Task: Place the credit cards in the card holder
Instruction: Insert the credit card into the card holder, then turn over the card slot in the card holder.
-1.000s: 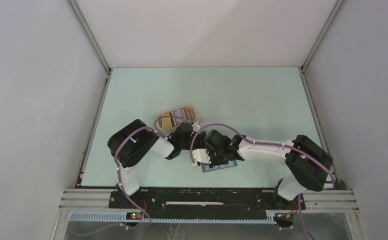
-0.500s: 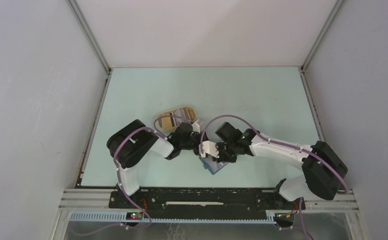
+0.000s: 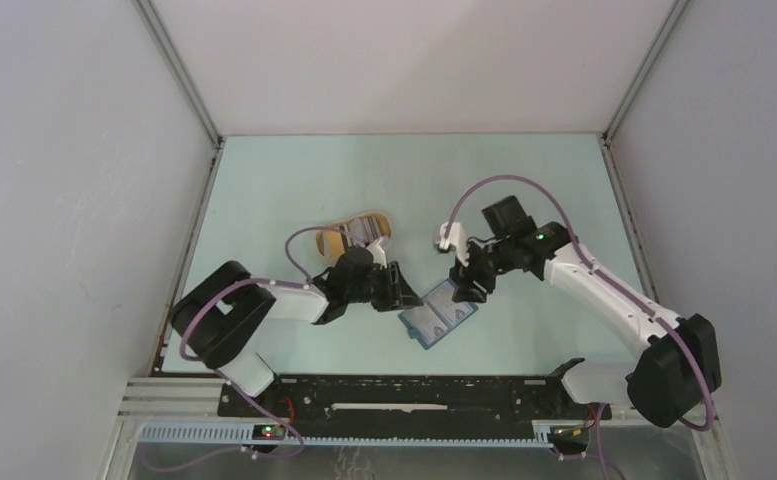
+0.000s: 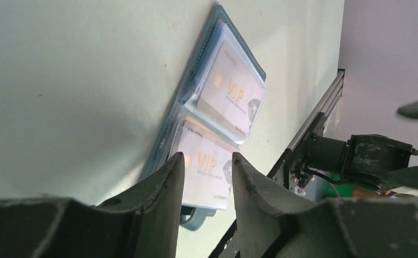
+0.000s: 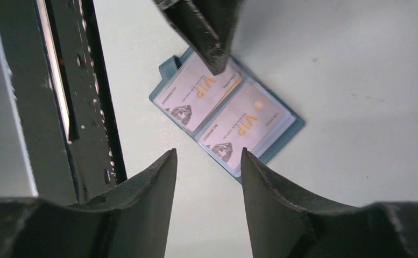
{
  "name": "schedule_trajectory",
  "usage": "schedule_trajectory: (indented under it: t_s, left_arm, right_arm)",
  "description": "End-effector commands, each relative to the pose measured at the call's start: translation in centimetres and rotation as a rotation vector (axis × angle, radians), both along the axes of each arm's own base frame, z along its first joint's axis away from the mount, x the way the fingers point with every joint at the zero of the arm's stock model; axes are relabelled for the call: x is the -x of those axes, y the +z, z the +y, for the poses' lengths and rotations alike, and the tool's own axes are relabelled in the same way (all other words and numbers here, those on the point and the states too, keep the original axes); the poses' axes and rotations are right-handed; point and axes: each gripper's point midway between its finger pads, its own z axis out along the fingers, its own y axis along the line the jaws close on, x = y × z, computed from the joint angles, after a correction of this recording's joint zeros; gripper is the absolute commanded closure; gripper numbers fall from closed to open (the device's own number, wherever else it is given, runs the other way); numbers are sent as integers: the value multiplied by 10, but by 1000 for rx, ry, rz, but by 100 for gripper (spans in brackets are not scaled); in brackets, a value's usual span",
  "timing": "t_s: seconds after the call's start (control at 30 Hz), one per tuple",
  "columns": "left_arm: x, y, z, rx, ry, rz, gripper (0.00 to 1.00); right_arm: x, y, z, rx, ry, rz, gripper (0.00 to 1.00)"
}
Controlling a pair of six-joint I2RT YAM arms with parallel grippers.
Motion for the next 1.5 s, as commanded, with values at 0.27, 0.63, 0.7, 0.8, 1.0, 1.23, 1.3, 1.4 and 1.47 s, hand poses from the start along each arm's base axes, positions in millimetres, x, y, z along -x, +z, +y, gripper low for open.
schedule_trajectory:
  t_s: [0.27, 0.63, 0.7, 0.8, 1.0, 1.23, 1.3, 1.4, 1.47]
  left_arm:
    - [-22, 75, 59, -172, 108, -414, 54]
    - [-27, 150, 133, -224, 354, -741, 20]
    - [-27, 152, 142, -229, 399, -760, 7]
    - [-26, 149, 151, -235, 432, -773, 0]
    - [-25, 132, 149, -208, 460, -704, 0]
    - [-10, 121, 117, -62, 344, -623, 0]
    - [-7, 120, 112, -25, 333, -607, 0]
    - [-3, 114, 106, 34, 333, -573, 0]
    - [-1, 111, 101, 74, 331, -556, 0]
  right_arm:
    - [-14, 80, -8, -227, -142, 356, 1]
    - [-64, 87, -30, -216, -386, -29, 0]
    - [-74, 91, -39, -235, -451, -73, 0]
    - [-83, 82, -48, -301, -563, 94, 0]
    - [-56, 67, -37, -353, -432, 271, 0]
    - [-32, 27, -19, -322, -363, 437, 2]
    - [-30, 18, -15, -295, -356, 461, 3]
    - [-26, 8, -8, -252, -338, 470, 3]
    - [-26, 3, -5, -223, -333, 463, 3]
